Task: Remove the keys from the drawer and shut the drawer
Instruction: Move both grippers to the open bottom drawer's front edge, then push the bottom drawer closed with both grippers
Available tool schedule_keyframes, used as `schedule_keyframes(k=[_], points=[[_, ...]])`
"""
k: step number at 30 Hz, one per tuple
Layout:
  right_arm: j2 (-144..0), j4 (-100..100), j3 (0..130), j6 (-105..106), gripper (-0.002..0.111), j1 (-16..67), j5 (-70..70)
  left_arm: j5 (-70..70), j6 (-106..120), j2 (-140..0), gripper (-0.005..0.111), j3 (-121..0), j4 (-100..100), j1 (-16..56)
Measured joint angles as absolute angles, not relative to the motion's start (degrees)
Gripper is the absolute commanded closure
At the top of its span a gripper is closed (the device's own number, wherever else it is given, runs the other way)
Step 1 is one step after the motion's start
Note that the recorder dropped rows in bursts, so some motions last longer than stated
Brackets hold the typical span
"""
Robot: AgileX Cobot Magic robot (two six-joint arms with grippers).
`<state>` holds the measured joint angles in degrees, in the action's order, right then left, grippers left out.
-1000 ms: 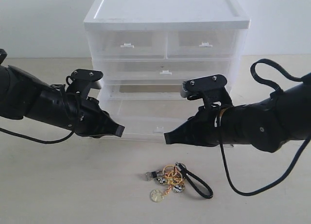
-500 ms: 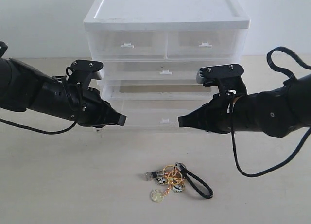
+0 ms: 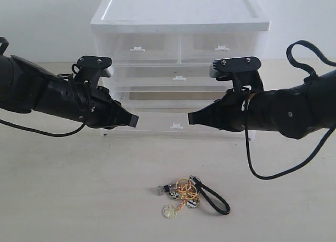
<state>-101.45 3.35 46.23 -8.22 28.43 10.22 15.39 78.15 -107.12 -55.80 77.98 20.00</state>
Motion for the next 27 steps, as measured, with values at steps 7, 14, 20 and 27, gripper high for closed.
schedule_keyframes(k=[7,14,20,27], points=[[-101.3,3.2,45.5,-7.9,0.108,28.5,11.2,19.2,78.7,-107.1,0.103,-55.8,78.0,20.0],[-94.6,2.9,38.1,-7.6,0.108,30.3,12.8,24.1,77.7,-104.3,0.103,-52.1,76.9,20.6],[-102.9,3.5,37.7,-7.7,0.108,30.1,17.0,20.0,78.0,-111.2,0.103,-52.4,76.7,20.6],[-108.2,4.0,43.9,-7.2,0.108,30.0,17.0,16.4,78.7,-113.8,0.103,-57.3,76.8,20.6]])
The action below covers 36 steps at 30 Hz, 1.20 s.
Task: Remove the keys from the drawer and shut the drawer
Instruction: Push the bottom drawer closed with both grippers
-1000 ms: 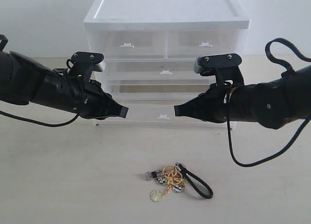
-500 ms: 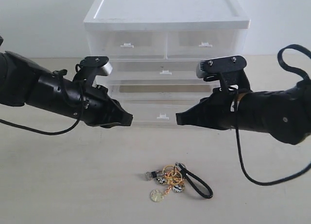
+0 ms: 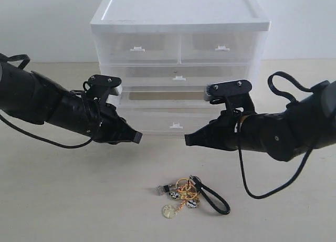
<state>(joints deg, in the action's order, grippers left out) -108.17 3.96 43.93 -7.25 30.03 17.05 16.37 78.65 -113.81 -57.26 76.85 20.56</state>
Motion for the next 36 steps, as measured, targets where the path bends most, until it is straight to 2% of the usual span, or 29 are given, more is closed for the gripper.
schedule_keyframes(k=[9,36], points=[[-111.4,4.7,49.7,-5.6,0.108,28.5,13.3,15.1,78.7,-115.1,0.103,-61.0,76.8,20.6],[-113.1,4.9,55.6,-3.7,0.108,24.1,12.8,11.2,78.8,-119.9,0.103,-69.5,76.8,20.6]])
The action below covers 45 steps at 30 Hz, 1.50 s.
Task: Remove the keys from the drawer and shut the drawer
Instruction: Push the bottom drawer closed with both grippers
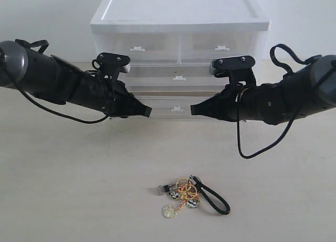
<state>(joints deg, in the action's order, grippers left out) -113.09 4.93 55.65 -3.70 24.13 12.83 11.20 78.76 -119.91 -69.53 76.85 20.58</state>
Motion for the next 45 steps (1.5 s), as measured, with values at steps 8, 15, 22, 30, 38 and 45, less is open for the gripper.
schedule_keyframes(k=[8,15,22,30,38,45], points=[[-115.2,4.9,59.2,-3.7,0.108,24.1,10.9,9.9,78.8,-121.8,0.103,-72.0,76.8,20.6],[-117.5,4.9,61.1,-3.7,0.108,24.1,9.7,9.1,78.8,-122.5,0.103,-72.6,76.8,20.6],[-117.6,4.9,61.1,-3.7,0.108,24.1,12.0,8.2,79.0,-122.5,0.103,-72.6,76.5,20.7],[-117.6,4.9,61.1,-3.6,0.108,24.1,12.2,8.1,79.1,-122.5,0.103,-72.6,76.5,20.7],[-117.6,4.9,61.1,-3.6,0.108,24.1,12.2,7.6,79.1,-122.5,0.103,-72.4,76.5,20.7],[-117.6,4.9,61.1,-3.5,0.108,24.1,12.0,6.4,79.1,-122.5,0.103,-70.7,76.5,20.7]])
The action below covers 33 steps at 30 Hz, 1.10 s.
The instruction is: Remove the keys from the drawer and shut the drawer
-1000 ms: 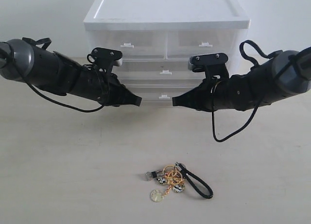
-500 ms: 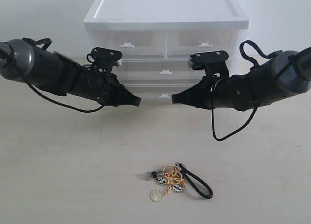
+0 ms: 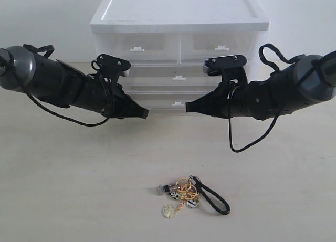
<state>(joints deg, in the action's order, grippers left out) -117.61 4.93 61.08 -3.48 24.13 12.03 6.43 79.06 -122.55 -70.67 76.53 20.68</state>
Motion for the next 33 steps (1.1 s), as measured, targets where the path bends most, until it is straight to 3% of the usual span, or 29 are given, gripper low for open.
schedule_keyframes(k=[13,24,33], points=[[-114.4,5.3,55.6,-3.5,0.108,24.1,14.1,6.1,79.3,-113.7,0.103,-63.1,76.6,20.7],[-101.8,5.3,41.6,-6.6,0.108,24.1,22.0,6.1,79.3,-100.8,0.103,-51.1,78.3,20.7],[-88.8,5.6,24.7,-10.2,0.108,28.9,36.4,6.0,79.3,-79.6,0.103,-38.1,84.1,29.4]])
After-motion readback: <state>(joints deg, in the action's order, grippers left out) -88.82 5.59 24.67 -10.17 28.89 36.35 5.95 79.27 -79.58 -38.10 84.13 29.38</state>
